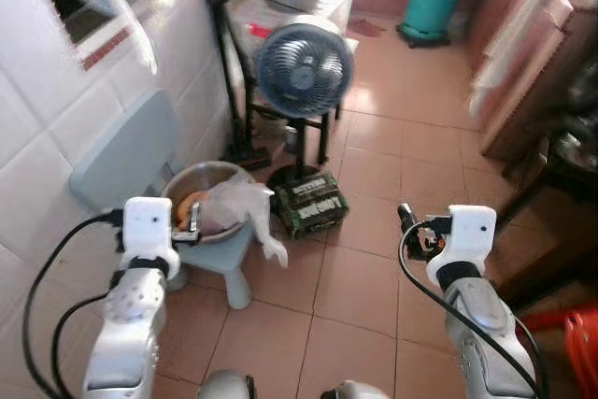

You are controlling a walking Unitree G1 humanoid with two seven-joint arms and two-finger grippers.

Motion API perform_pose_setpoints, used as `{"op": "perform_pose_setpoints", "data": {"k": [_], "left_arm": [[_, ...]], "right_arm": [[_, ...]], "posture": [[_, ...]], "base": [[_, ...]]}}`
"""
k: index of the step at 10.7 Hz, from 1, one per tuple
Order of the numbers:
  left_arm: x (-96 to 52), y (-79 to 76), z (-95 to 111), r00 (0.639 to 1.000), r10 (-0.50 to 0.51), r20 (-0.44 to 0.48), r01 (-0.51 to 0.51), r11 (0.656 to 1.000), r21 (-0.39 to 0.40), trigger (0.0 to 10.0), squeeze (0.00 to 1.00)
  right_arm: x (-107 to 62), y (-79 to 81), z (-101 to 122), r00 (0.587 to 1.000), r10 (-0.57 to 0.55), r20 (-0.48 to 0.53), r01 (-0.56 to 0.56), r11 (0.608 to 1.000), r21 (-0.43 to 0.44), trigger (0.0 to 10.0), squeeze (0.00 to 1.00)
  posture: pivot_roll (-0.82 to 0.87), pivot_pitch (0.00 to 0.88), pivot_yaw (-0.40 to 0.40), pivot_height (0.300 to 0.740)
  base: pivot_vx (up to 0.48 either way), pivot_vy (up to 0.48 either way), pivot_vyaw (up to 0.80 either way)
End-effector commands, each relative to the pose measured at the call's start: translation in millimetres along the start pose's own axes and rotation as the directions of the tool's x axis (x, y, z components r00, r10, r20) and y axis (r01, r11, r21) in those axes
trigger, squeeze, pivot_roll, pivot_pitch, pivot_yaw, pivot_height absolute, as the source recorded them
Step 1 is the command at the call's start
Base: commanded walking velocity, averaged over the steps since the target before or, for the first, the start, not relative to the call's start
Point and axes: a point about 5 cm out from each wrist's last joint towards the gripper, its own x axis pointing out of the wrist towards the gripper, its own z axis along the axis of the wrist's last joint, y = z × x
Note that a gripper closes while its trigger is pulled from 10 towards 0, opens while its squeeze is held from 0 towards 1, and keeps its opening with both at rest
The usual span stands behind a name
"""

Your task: Setting the table

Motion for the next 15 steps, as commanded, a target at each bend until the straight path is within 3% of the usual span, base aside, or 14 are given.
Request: {"op": "perform_pose_setpoints", "data": {"k": [1,3,6,7,8,9,10,15], "left_arm": [[1.6,-2.8,7.6,0.999,-0.025,0.026,0.025,1.000,0.001,10.0,0.00],[1.4,-4.6,8.3,0.999,-0.030,0.027,0.029,1.000,0.008,10.0,0.00],[-0.1,-6.8,9.7,0.999,-0.040,0.025,0.040,0.999,0.003,10.0,0.00],[0.4,-8.5,12.3,0.997,-0.066,0.040,0.065,0.998,0.024,10.0,0.00],[0.3,-10.0,13.5,0.996,-0.070,0.045,0.069,0.997,0.021,10.0,0.00],[0.4,-11.3,16.1,0.996,-0.073,0.054,0.073,0.997,0.011,10.0,0.00],[-1.1,-13.7,22.4,0.990,-0.097,0.105,0.102,0.994,-0.040,10.0,0.00],[1.2,-18.9,23.9,0.983,-0.148,0.113,0.153,0.988,-0.035,10.0,0.00]], "right_arm": [[-1.4,-0.5,4.9,1.000,-0.007,0.009,0.007,1.000,0.004,10.0,0.00],[-4.1,2.2,6.3,1.000,0.019,0.021,-0.019,1.000,0.007,10.0,0.00],[-3.2,-0.5,0.4,0.999,-0.035,-0.025,0.033,0.996,-0.088,10.0,0.00],[-2.7,3.0,-2.1,0.998,-0.049,-0.036,0.048,0.999,-0.020,10.0,0.00],[-2.5,2.8,0.8,0.998,-0.059,-0.013,0.058,0.997,-0.049,10.0,0.00],[-4.3,5.3,1.2,0.999,-0.039,-0.019,0.040,0.999,0.002,10.0,0.00],[-5.5,4.6,-1.3,0.998,-0.056,-0.037,0.056,0.998,0.002,10.0,0.00],[8.5,2.4,12.2,0.998,-0.063,0.011,0.063,0.998,0.014,10.0,0.00]], "posture": [[0.03,0.000,0.016,0.740],[0.02,0.000,0.016,0.740],[0.03,0.000,0.017,0.740],[0.02,0.000,0.022,0.740],[0.03,0.000,0.021,0.740],[0.02,0.000,0.021,0.740],[0.02,0.000,0.024,0.740],[0.02,0.000,0.025,0.740]], "base": [[0.000,0.405,-0.79],[0.000,0.412,-0.22],[0.000,0.410,0.00],[0.000,0.000,0.00],[0.000,0.000,0.00],[0.000,0.000,0.00],[0.000,0.000,-0.80],[0.000,0.000,-0.80]]}}
